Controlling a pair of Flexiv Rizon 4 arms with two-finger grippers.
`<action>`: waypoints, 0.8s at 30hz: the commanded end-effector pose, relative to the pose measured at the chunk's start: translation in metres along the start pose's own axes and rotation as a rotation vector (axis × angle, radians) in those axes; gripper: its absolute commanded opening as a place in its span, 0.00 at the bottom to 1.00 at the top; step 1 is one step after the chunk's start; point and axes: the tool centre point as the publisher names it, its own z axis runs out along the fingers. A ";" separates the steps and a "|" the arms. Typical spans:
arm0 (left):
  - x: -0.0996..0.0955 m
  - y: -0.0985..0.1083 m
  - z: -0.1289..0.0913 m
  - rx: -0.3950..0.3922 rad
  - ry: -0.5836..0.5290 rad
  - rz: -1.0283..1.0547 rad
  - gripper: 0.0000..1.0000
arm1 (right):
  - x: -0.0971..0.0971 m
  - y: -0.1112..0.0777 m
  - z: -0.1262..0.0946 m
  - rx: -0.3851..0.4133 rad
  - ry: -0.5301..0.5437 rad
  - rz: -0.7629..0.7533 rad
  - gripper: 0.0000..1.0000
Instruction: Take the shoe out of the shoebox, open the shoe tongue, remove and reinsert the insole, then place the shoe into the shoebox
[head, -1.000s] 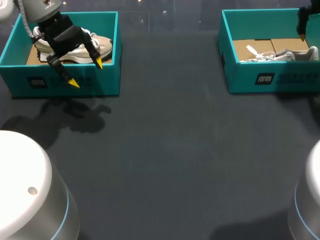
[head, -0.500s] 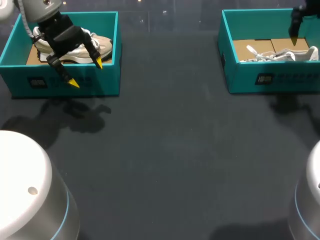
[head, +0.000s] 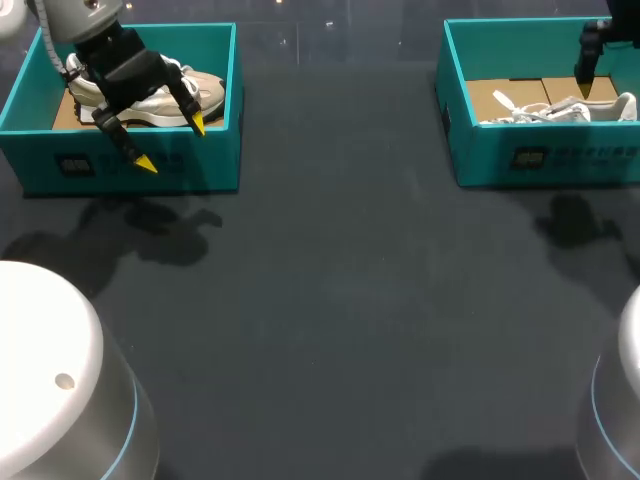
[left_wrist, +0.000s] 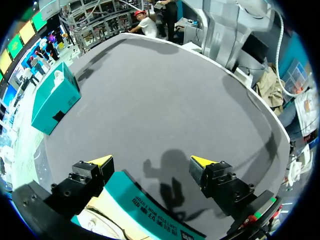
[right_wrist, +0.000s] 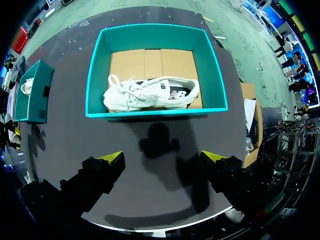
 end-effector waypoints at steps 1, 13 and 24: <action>0.000 0.027 -0.034 -0.027 -0.002 0.037 1.00 | -0.001 -0.001 0.000 -0.003 0.001 0.000 1.00; 0.004 0.085 -0.100 -0.178 0.074 0.275 1.00 | -0.001 -0.001 0.000 -0.003 0.001 0.000 1.00; 0.002 0.132 -0.126 -0.344 0.126 0.461 1.00 | -0.001 -0.001 0.000 -0.003 0.001 0.000 1.00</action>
